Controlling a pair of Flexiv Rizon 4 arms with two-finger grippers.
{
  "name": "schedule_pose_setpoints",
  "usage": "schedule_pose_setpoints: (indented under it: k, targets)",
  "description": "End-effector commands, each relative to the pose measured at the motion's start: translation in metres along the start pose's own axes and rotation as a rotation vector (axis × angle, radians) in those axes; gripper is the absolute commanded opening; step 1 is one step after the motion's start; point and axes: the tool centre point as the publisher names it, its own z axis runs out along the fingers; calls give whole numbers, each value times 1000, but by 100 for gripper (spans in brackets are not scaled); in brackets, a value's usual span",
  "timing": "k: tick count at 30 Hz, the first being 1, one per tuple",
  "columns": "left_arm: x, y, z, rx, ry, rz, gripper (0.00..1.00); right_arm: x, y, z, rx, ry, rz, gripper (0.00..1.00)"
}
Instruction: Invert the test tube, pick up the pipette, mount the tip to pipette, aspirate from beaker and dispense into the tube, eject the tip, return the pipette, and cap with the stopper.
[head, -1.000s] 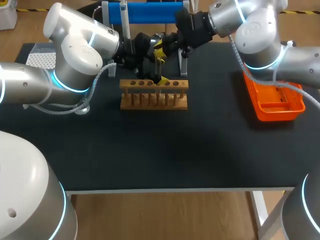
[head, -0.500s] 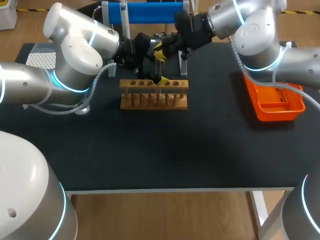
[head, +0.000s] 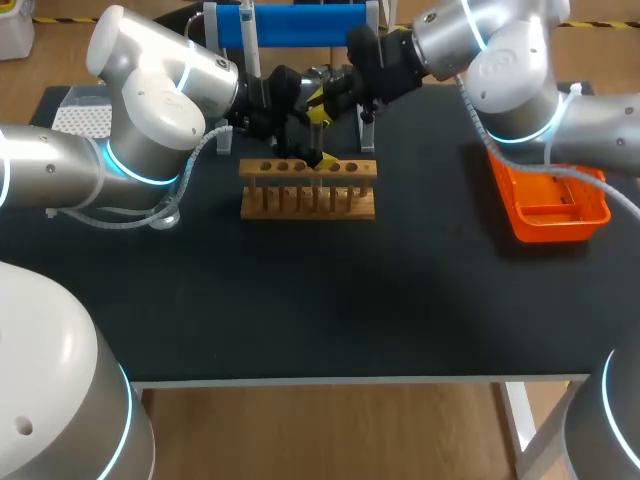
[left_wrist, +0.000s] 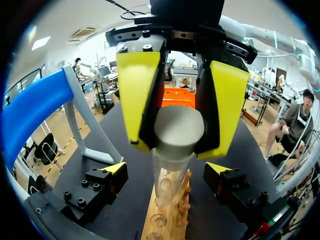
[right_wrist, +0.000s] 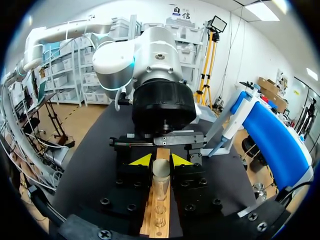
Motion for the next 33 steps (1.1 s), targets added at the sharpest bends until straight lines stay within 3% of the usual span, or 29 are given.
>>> schedule_pose_setpoints:
  k: [1, 2, 3, 4, 6, 22, 23, 24, 26, 27, 28, 33]
  targets:
    - [-1, 0, 1, -1, 2, -1, 100, 0, -3, 1, 16, 6, 1, 27]
    - [-1, 0, 1, -1, 2, -1, 100, 0, -4, 1, 17, 5, 0, 42]
    - [-1, 0, 1, -1, 2, -1, 100, 1, -4, 1, 16, 6, 0, 49]
    - [-1, 0, 1, -1, 2, -1, 100, 1, -4, 0, 15, 5, 0, 69]
    - [-1, 0, 1, -1, 2, -1, 100, 0, -4, -3, 4, -4, -1, 99]
    - [-1, 0, 1, -1, 2, -1, 100, -2, -1, -22, -168, -18, -28, 100]
    - [-1, 0, 1, -1, 2, -1, 100, -2, 0, -23, -196, -10, -30, 92]
    - [-1, 0, 1, -1, 2, -1, 100, -2, 0, -24, -213, -8, -31, 59]
    - [-1, 0, 1, -1, 2, -1, 100, -1, 2, -25, -253, -8, -36, 32]
    - [-1, 0, 1, -1, 2, -1, 100, -1, 3, -26, -270, -8, -33, 12]
    - [-1, 0, 1, -1, 2, -1, 100, -1, 3, -26, -279, -7, -30, 1]
    - [-1, 0, 1, -1, 2, -1, 100, -2, 3, -26, -312, -4, -16, 0]
